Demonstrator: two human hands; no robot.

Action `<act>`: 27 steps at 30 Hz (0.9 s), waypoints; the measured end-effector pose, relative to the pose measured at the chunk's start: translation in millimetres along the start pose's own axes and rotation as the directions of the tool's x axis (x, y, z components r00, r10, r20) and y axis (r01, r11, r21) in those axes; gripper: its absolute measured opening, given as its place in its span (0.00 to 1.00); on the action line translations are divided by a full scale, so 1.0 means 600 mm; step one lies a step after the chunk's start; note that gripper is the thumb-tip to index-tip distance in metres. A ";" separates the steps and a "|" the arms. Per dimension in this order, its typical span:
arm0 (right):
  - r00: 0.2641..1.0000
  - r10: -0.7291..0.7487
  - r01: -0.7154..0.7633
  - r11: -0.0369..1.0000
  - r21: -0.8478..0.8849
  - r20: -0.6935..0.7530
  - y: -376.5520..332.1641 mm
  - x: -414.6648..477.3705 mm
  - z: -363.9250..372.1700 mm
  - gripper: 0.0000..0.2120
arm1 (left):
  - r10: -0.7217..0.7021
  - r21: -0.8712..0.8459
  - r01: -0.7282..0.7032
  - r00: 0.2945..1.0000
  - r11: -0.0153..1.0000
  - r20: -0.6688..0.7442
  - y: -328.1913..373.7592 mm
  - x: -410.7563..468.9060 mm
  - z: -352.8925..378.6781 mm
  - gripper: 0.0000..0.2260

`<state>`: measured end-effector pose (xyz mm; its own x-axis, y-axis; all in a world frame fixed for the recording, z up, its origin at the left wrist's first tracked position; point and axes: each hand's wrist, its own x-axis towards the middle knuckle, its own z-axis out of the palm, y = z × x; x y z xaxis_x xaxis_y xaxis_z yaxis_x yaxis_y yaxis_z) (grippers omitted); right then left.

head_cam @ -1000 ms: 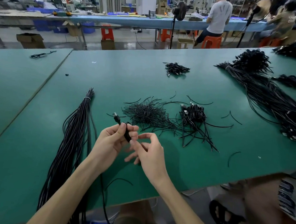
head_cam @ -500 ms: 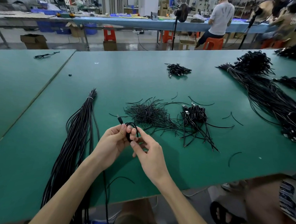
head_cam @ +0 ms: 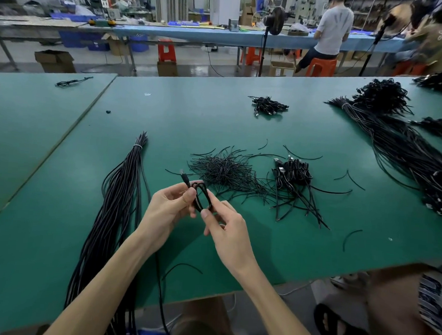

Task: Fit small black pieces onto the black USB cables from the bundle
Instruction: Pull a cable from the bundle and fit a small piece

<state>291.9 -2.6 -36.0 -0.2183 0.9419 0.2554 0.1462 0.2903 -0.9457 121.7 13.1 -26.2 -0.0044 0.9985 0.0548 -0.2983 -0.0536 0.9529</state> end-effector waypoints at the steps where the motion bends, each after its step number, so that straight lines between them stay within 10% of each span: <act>1: 1.000 0.000 0.000 1.000 -0.002 0.006 -0.001 0.000 0.000 0.23 | 0.002 -0.002 -0.002 1.000 1.000 0.031 0.000 -0.001 0.000 0.20; 18: 1.000 0.002 -0.002 1.000 -0.018 -0.002 -0.003 0.001 0.001 0.21 | 0.079 0.174 -0.091 0.994 0.981 0.074 0.005 -0.005 0.001 0.13; 27: 0.999 0.031 -0.018 0.956 -0.292 0.040 -0.014 -0.004 0.013 0.21 | 0.158 0.305 -0.161 0.987 0.938 0.036 -0.002 -0.007 0.010 0.09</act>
<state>283.4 -8.6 -30.1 -0.2519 0.9430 0.2175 0.4257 0.3098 -0.8502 127.8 8.8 -25.6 -0.0171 0.9764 0.2154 0.0123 -0.2152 0.9765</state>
